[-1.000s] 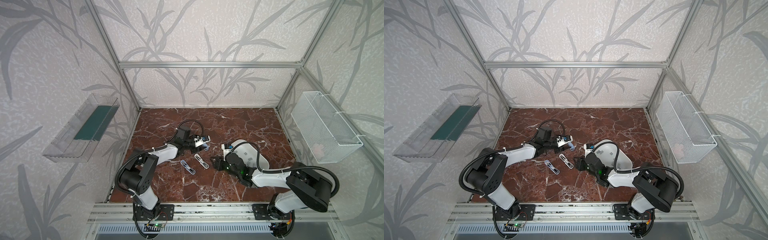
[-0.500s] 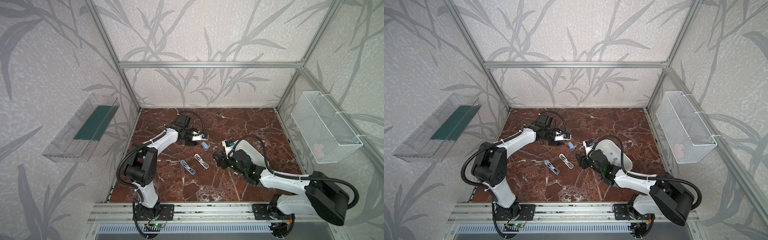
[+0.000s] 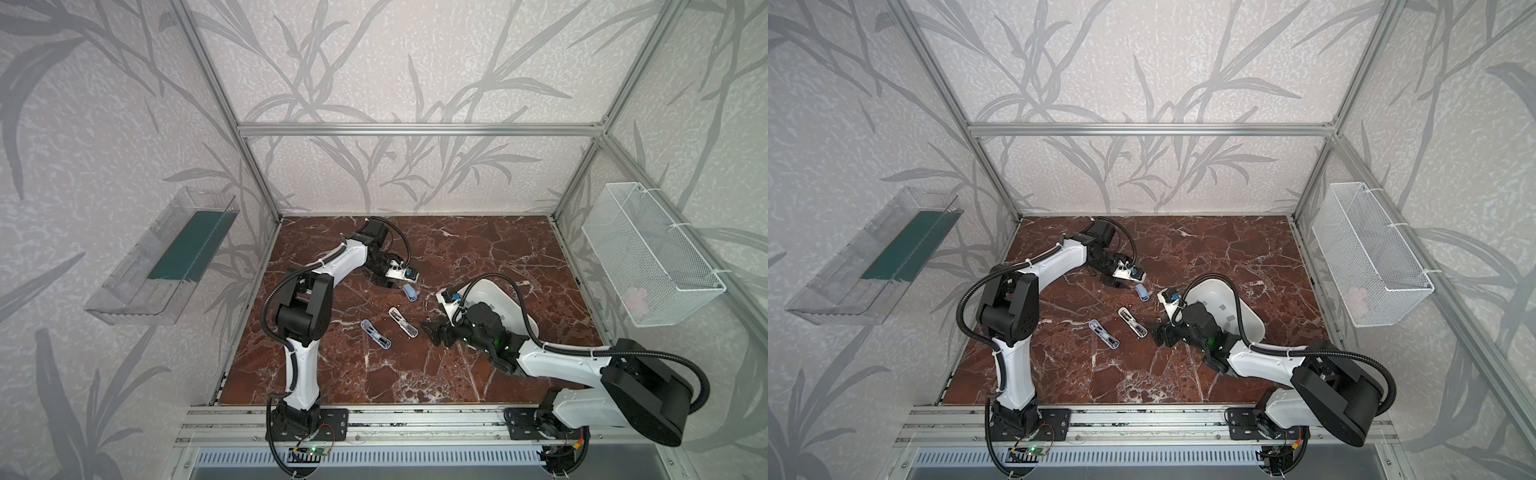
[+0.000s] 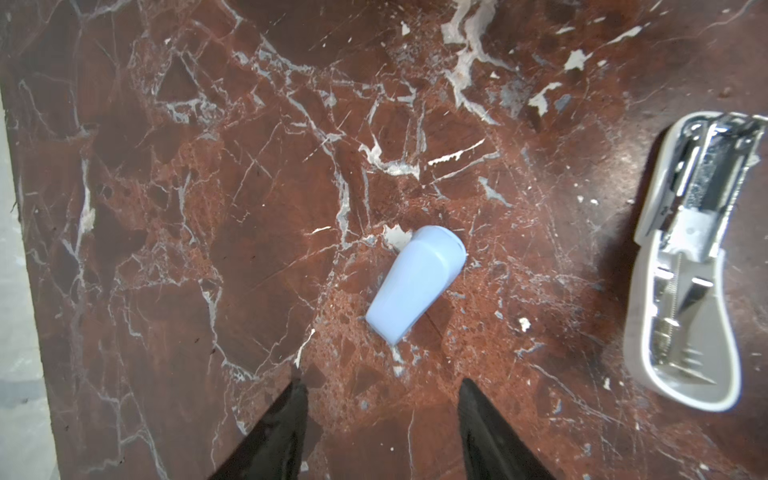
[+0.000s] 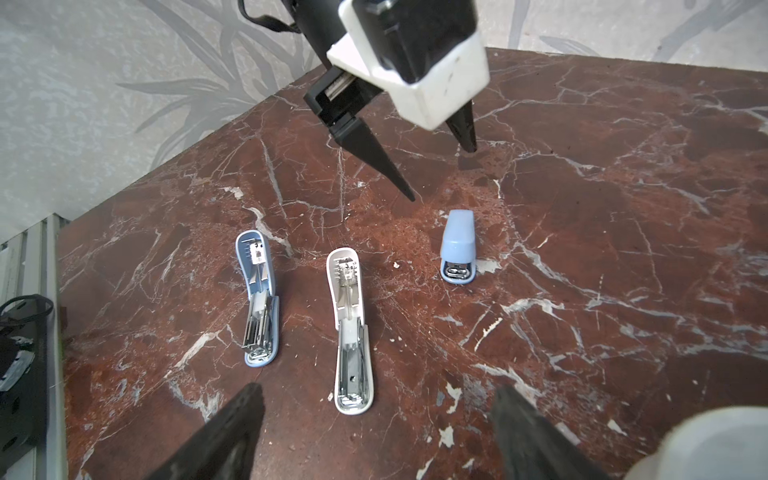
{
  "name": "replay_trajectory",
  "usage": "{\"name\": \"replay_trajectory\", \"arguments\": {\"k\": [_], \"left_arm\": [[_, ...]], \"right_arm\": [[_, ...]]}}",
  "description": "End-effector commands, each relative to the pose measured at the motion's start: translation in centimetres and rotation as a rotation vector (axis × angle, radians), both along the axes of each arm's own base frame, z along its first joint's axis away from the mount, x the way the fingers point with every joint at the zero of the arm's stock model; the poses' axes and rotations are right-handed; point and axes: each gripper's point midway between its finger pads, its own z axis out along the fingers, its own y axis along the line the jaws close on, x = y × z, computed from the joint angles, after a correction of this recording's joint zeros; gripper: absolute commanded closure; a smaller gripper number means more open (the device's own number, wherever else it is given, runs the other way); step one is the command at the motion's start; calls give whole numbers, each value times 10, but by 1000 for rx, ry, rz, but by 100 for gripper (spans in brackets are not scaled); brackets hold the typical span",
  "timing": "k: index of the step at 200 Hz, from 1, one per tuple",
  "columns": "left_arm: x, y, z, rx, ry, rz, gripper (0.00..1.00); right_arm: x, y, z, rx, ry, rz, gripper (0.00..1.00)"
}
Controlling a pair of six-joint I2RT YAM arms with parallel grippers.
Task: Load the staples into the stapler
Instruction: 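Close left gripper on the small light blue stapler while right gripper withdraws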
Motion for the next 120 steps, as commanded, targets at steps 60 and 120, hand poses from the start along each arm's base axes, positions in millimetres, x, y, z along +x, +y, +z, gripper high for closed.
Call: {"name": "replay_trajectory", "arguments": {"k": [60, 120], "left_arm": [[-21, -16, -9, 11, 72, -203, 34], [-28, -20, -26, 59, 95, -255, 35]], "right_arm": [[20, -39, 1, 37, -40, -127, 13], [21, -41, -2, 45, -35, -126, 13]]}}
